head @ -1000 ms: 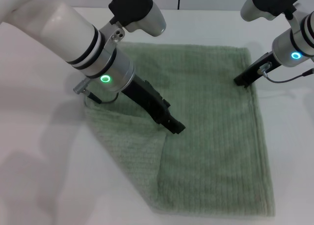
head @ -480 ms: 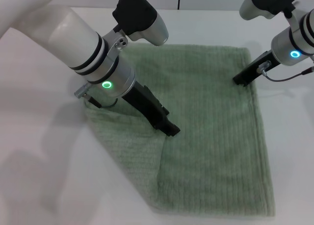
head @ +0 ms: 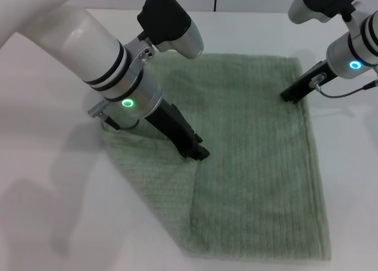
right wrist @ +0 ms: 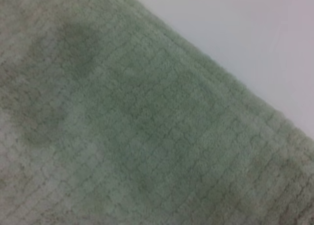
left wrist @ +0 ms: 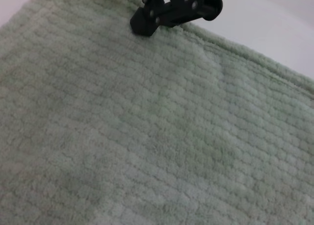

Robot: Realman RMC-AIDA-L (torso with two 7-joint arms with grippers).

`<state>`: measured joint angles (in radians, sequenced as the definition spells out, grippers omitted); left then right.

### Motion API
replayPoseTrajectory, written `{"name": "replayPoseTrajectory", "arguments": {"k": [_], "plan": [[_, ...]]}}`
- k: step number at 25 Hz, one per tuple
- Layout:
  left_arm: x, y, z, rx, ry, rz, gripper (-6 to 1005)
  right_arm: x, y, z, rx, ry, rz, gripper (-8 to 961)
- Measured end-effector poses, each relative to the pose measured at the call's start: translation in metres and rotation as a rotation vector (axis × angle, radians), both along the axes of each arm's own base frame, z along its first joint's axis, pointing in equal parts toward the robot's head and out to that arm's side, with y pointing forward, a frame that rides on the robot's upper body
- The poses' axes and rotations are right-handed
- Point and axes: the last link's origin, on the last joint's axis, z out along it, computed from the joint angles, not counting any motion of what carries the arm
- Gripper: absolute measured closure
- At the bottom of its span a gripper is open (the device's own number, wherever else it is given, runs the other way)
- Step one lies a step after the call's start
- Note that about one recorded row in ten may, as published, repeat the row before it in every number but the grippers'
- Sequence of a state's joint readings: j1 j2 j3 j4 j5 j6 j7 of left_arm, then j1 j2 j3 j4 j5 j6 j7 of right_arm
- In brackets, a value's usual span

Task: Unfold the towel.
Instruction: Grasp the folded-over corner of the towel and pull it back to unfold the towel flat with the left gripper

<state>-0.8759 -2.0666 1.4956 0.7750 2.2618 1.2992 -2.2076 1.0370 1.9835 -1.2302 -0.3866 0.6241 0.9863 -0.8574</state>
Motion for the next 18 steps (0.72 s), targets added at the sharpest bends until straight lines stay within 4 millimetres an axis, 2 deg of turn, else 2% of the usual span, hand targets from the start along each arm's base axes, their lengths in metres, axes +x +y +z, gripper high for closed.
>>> {"name": "replayPoseTrajectory", "arguments": {"k": [6, 8, 18], "plan": [[0.001, -0.003, 0.003, -0.036, 0.011, -0.022, 735, 0.0, 0.001, 0.0, 0.004, -0.001, 0.003, 951], [0.003, -0.004, 0.004, -0.046, 0.011, -0.03, 925, 0.001, 0.001, 0.001, 0.005, -0.002, 0.003, 951], [0.014, -0.012, 0.016, -0.098, 0.0, -0.058, 939, 0.002, 0.001, 0.002, 0.01, -0.005, 0.005, 951]]}}
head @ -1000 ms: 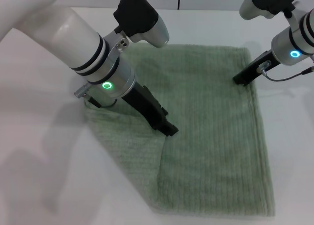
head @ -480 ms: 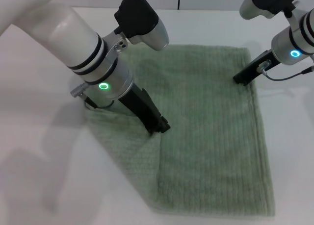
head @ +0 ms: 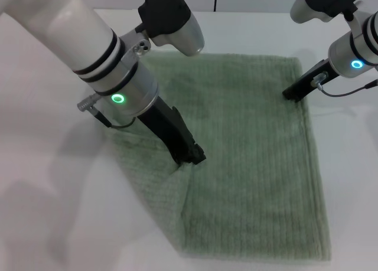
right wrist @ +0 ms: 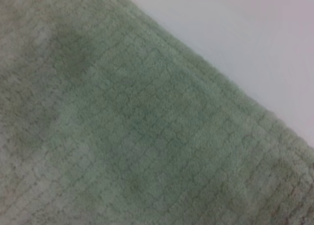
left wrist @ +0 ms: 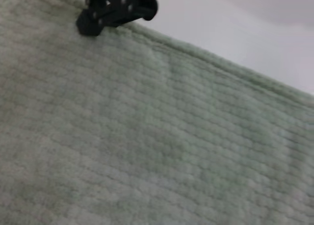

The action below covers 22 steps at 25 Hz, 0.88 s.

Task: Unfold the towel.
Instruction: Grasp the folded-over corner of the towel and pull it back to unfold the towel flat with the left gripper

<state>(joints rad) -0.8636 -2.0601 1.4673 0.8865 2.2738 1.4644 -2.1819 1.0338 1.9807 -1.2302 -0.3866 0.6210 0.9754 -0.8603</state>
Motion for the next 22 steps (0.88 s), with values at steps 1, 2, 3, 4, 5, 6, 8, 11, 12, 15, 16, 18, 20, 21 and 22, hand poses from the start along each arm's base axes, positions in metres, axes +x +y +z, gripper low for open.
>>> {"name": "replayPoseTrajectory", "arguments": {"k": [1, 2, 3, 4, 5, 6, 8, 11, 12, 15, 16, 18, 20, 21, 22], "plan": [[0.001, 0.0, 0.002, -0.005, -0.002, 0.0, 941, 0.0, 0.0, 0.0, 0.0, 0.0, 0.001, 951], [0.001, -0.001, 0.009, -0.016, 0.004, 0.003, 942, 0.0, 0.0, 0.0, 0.0, -0.001, 0.002, 951], [0.001, -0.001, 0.01, -0.019, 0.009, 0.004, 942, 0.0, 0.0, 0.0, -0.001, -0.002, 0.004, 951], [0.0, -0.002, 0.012, -0.022, 0.014, 0.006, 942, 0.0, 0.0, 0.0, -0.001, -0.002, 0.005, 951], [-0.001, -0.002, 0.014, -0.026, 0.018, 0.011, 942, 0.0, 0.0, 0.0, -0.002, -0.003, 0.007, 951], [-0.001, -0.003, 0.018, -0.034, 0.025, 0.016, 942, 0.0, 0.0, 0.0, -0.002, -0.004, 0.009, 952], [-0.002, -0.003, 0.02, -0.038, 0.028, 0.018, 942, 0.0, 0.0, 0.0, -0.003, -0.004, 0.01, 952], [-0.004, -0.005, 0.026, -0.057, 0.039, 0.029, 942, -0.001, 0.001, 0.0, -0.002, -0.004, 0.011, 952], [-0.005, -0.006, 0.028, -0.063, 0.043, 0.031, 942, -0.001, 0.001, 0.0, -0.002, -0.004, 0.012, 952], [-0.005, -0.008, 0.031, -0.08, 0.048, 0.032, 942, -0.001, 0.001, 0.0, -0.002, -0.005, 0.014, 951], [-0.005, -0.009, 0.034, -0.095, 0.049, 0.037, 942, -0.001, 0.001, 0.0, -0.002, -0.007, 0.015, 951], [-0.005, -0.01, 0.035, -0.099, 0.049, 0.039, 942, -0.001, 0.001, 0.001, -0.002, -0.01, 0.016, 951], [-0.004, -0.01, 0.041, -0.1, 0.05, 0.041, 942, -0.001, 0.001, 0.001, -0.002, -0.011, 0.017, 951], [-0.004, -0.009, 0.044, -0.099, 0.054, 0.042, 942, -0.001, 0.001, 0.0, -0.002, -0.011, 0.017, 952], [-0.004, -0.009, 0.044, -0.099, 0.054, 0.042, 941, -0.001, 0.001, 0.0, -0.001, -0.011, 0.018, 952]]}}
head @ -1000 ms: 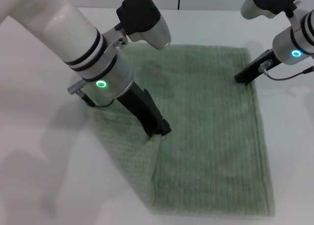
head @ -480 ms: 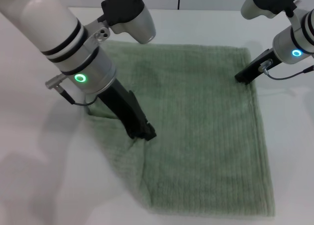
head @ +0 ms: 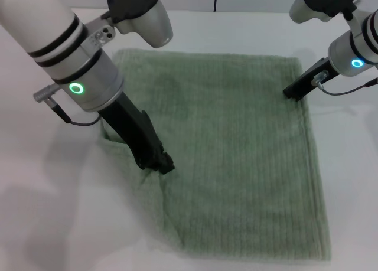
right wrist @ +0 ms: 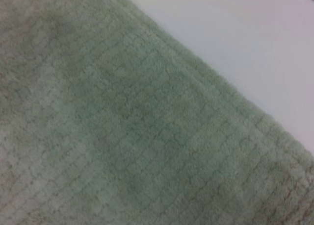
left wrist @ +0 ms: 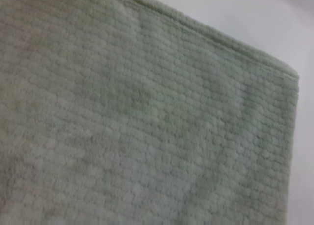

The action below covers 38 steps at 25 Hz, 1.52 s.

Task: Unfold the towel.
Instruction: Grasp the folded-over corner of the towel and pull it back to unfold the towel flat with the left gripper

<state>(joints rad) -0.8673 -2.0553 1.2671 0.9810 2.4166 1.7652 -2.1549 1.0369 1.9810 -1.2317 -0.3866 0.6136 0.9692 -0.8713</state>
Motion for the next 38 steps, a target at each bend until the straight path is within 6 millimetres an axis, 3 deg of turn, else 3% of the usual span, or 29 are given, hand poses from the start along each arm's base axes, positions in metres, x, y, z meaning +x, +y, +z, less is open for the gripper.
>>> {"name": "replayPoseTrajectory", "arguments": {"k": [24, 38], "plan": [[-0.013, -0.014, 0.015, -0.086, 0.165, 0.026, 943, 0.0, 0.0, -0.002, 0.0, -0.003, 0.004, 952], [-0.014, -0.023, 0.007, -0.152, 0.239, 0.008, 925, -0.004, 0.002, -0.002, 0.005, -0.002, 0.015, 952]]}}
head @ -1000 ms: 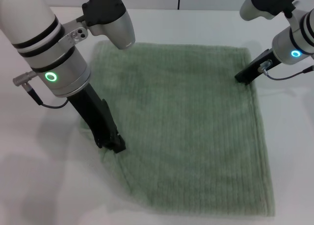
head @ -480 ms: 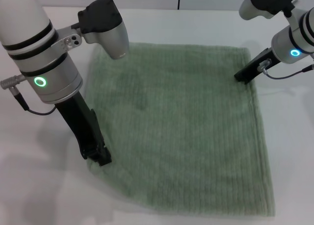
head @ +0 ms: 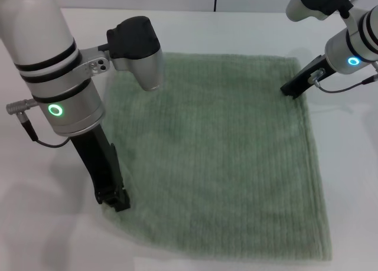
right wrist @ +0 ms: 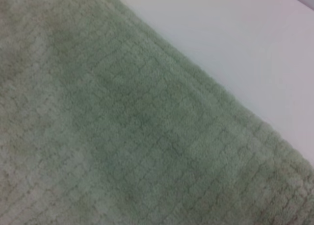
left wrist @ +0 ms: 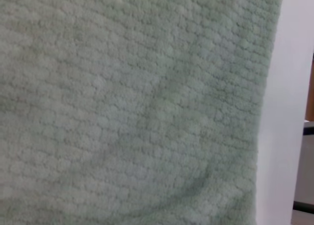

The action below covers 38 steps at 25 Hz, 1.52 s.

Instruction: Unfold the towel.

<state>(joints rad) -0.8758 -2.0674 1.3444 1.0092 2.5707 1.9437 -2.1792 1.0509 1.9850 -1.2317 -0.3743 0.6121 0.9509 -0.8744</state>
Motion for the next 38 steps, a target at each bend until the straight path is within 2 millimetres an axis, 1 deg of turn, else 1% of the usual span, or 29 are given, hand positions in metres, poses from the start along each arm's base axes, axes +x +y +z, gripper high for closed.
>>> {"name": "replayPoseTrajectory", "arguments": {"k": [1, 7, 12, 13, 17, 18, 22, 23, 24, 25, 26, 27, 28, 29, 32, 33, 34, 35, 37, 38], "plan": [[0.001, 0.001, -0.002, 0.005, -0.004, -0.013, 924, 0.0, 0.0, 0.0, 0.0, 0.0, 0.0, 952], [0.003, 0.002, -0.003, 0.008, -0.006, -0.02, 916, -0.001, 0.0, 0.0, 0.0, 0.0, 0.002, 952], [0.002, 0.002, -0.003, 0.005, 0.013, -0.024, 909, -0.001, 0.001, 0.0, 0.001, 0.0, 0.002, 952], [-0.002, 0.002, -0.002, 0.009, 0.043, -0.031, 908, -0.001, 0.001, 0.0, 0.001, 0.0, 0.002, 952], [-0.003, 0.002, 0.0, 0.01, 0.046, -0.039, 773, -0.001, 0.001, 0.0, 0.002, 0.002, 0.002, 952], [0.0, 0.005, 0.003, 0.029, 0.026, -0.064, 739, -0.001, 0.001, 0.0, 0.003, 0.003, 0.001, 952], [0.004, 0.011, 0.004, 0.068, 0.003, -0.088, 532, -0.001, 0.001, 0.0, 0.005, 0.005, 0.001, 952], [0.006, 0.019, 0.007, 0.133, -0.036, -0.101, 480, -0.001, 0.001, 0.001, 0.006, 0.006, 0.001, 952], [0.006, 0.019, 0.007, 0.133, -0.036, -0.101, 467, -0.002, 0.001, 0.001, 0.007, 0.007, 0.002, 952], [0.007, 0.034, 0.012, 0.239, -0.118, -0.108, 453, -0.002, 0.002, 0.001, 0.009, 0.009, 0.003, 952], [0.007, 0.034, 0.012, 0.239, -0.118, -0.108, 453, -0.002, 0.002, 0.001, 0.009, 0.009, 0.003, 952], [0.007, 0.041, 0.015, 0.289, -0.164, -0.111, 453, -0.002, 0.002, 0.001, 0.009, 0.009, 0.003, 952], [0.007, 0.041, 0.015, 0.289, -0.164, -0.111, 453, -0.003, 0.002, 0.001, 0.01, 0.01, 0.004, 952], [0.006, 0.052, 0.018, 0.383, -0.253, -0.116, 454, -0.003, 0.002, 0.001, 0.011, 0.01, 0.005, 952], [0.004, 0.056, 0.02, 0.427, -0.281, -0.116, 454, -0.004, 0.004, 0.001, 0.017, 0.012, 0.009, 952], [0.001, 0.065, 0.022, 0.516, -0.335, -0.115, 454, -0.004, 0.005, 0.002, 0.024, 0.013, 0.012, 952], [0.001, 0.065, 0.022, 0.516, -0.335, -0.115, 454, -0.005, 0.006, 0.003, 0.032, 0.014, 0.015, 952], [-0.006, 0.078, 0.032, 0.686, -0.464, -0.111, 454, -0.005, 0.008, 0.004, 0.045, 0.015, 0.019, 952], [-0.009, 0.082, 0.039, 0.758, -0.526, -0.101, 455, -0.006, 0.009, 0.005, 0.052, 0.016, 0.02, 952], [-0.009, 0.082, 0.039, 0.758, -0.526, -0.101, 455, -0.007, 0.011, 0.005, 0.059, 0.017, 0.021, 952]]}}
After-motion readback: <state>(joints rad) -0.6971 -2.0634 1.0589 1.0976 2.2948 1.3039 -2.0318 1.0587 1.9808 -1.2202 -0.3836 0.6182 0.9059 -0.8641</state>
